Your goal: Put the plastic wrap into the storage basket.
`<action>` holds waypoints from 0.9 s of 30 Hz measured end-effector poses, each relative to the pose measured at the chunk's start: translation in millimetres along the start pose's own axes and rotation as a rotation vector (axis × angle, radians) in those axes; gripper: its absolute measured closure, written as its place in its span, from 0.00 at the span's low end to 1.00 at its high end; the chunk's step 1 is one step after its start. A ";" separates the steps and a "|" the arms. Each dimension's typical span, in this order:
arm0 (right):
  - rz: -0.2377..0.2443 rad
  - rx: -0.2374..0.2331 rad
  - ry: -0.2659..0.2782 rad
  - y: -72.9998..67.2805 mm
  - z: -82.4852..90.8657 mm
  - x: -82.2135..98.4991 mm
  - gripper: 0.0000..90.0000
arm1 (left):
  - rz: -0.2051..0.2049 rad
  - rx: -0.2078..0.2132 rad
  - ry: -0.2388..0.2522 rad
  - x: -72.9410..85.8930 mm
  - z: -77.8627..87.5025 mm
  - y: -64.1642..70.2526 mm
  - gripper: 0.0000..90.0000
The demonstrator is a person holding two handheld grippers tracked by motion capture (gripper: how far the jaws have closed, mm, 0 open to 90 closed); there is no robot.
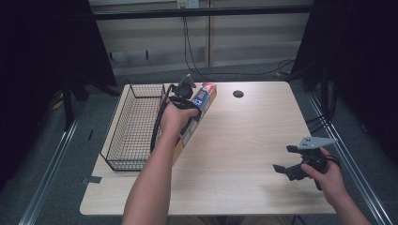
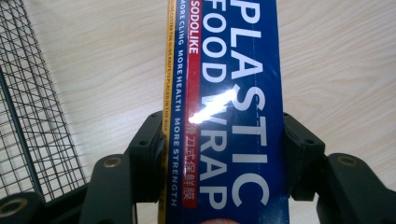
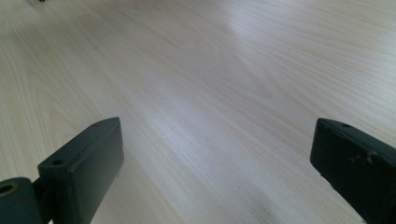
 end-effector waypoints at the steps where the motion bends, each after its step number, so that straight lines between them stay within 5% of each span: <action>1: 0.003 0.002 0.000 0.1 -0.3 0.0 0.03 | 0.000 0.000 0.000 0.0 0.0 0.0 0.48; 27: 0.002 0.002 -0.005 -1.1 -3.4 0.1 0.03 | 0.067 -0.045 0.001 14.2 21.3 -28.8 0.48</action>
Point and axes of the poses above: each handheld gripper's, and its own axes: z roughly backward along the jaws, x roughly out of its underside, y roughly to its right, the point moved 3 cm from there along -z, roughly forward along the jaws, and after that the axes turned 8 degrees about -z, right-handed, at the moved point
